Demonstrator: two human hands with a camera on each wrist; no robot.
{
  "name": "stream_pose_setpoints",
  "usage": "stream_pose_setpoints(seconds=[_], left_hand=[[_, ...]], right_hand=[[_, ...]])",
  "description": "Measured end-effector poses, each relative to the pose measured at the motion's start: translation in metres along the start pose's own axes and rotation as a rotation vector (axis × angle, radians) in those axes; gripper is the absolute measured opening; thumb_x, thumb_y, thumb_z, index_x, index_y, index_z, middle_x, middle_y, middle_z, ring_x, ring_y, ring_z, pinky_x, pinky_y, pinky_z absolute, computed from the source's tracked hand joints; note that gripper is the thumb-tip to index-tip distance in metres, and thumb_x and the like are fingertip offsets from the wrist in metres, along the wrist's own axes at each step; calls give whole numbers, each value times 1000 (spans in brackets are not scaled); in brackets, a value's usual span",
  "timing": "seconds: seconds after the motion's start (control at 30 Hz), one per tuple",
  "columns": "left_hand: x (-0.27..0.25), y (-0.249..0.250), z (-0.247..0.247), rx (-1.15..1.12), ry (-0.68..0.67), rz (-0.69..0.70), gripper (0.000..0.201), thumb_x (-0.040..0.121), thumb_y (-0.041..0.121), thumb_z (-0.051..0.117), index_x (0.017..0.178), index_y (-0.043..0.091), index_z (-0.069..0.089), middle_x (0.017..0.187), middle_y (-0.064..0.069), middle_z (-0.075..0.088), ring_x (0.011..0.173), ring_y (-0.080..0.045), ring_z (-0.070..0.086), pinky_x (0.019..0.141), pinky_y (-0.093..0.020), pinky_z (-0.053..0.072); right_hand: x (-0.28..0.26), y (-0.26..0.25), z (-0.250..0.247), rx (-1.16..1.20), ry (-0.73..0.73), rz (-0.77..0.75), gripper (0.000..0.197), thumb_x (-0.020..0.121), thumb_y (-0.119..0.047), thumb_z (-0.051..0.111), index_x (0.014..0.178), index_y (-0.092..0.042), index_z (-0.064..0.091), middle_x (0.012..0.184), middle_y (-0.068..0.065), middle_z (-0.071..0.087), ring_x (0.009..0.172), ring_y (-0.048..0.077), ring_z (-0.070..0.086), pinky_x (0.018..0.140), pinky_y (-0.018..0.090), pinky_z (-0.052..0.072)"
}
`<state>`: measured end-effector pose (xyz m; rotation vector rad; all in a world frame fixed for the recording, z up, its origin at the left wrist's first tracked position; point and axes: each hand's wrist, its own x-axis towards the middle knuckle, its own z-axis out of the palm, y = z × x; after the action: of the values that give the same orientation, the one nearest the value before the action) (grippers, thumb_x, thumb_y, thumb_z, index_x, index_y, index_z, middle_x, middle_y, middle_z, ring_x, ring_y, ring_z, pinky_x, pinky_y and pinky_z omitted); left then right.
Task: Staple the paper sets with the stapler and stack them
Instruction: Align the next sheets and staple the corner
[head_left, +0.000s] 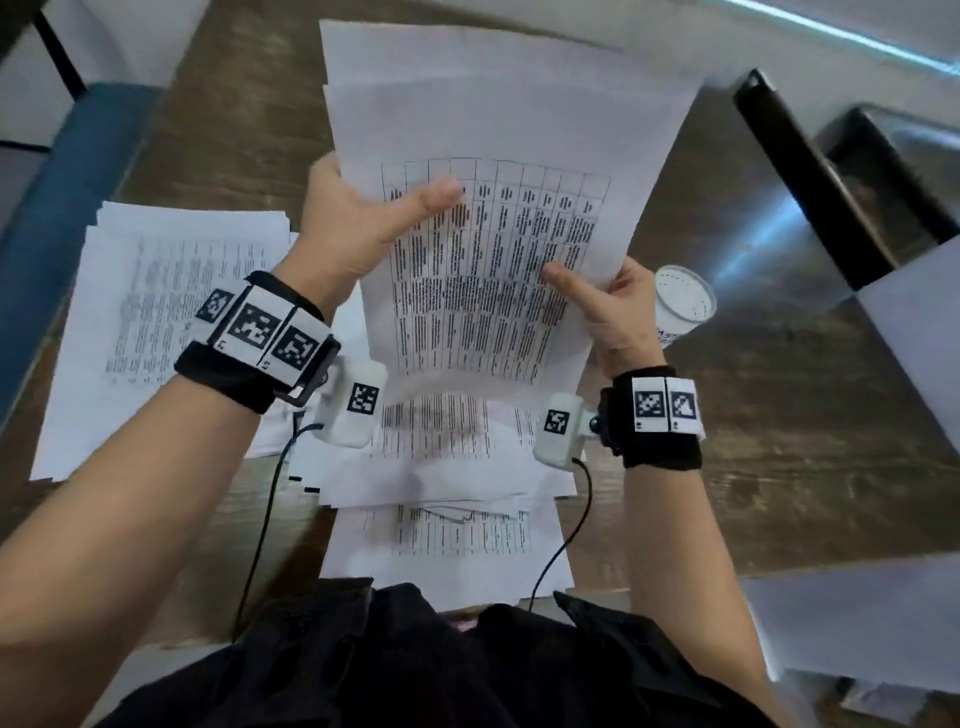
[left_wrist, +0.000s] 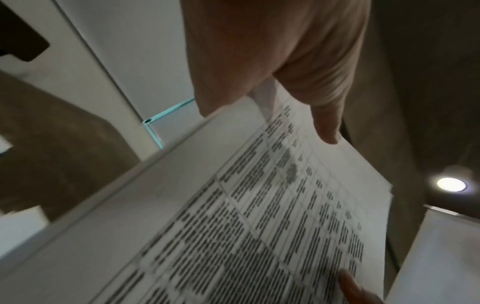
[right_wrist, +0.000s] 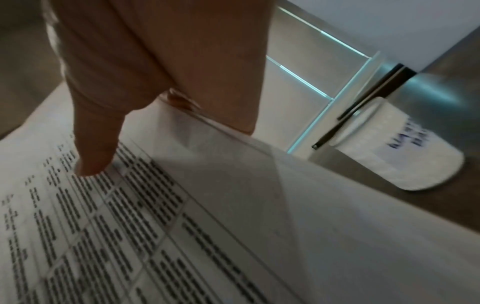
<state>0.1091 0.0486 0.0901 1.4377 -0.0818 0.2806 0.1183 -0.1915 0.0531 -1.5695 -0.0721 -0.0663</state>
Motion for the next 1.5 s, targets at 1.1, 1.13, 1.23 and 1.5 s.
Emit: stream_pose_setpoints(seconds=[1.1,1.13,1.23,1.5], left_hand=[[25,0,-12,50,130,7,42,63,21,85,98,2,69,87,5,74,81,-6,71,68,-19,54],[23,-4,-12,48,141,-7,48,61,24,85,100,2,69,90,3,73,82,-5,71,69,-18,54],[19,-8,-9,58,122,-18,50,61,26,85,103,4,69,94,-1,73,88,-9,72,71,-20,55],[22,15,-11,100,122,143,27,74,10,83,97,10,69,93,3,72,86,-6,71,70,-19,55]], right_hand=[[41,-2,31,231,74,-44,57,60,-5,89,110,1,61,106,21,70,100,33,68,88,48,55],[40,1,31,203,54,-45,47,64,1,86,105,-1,64,103,17,72,98,31,68,88,47,55],[33,0,38,160,12,-76,32,69,14,75,95,-4,67,88,2,76,87,18,72,83,36,58],[34,-20,42,185,-22,-256,34,71,21,71,93,-3,65,84,-7,75,86,12,72,77,29,58]])
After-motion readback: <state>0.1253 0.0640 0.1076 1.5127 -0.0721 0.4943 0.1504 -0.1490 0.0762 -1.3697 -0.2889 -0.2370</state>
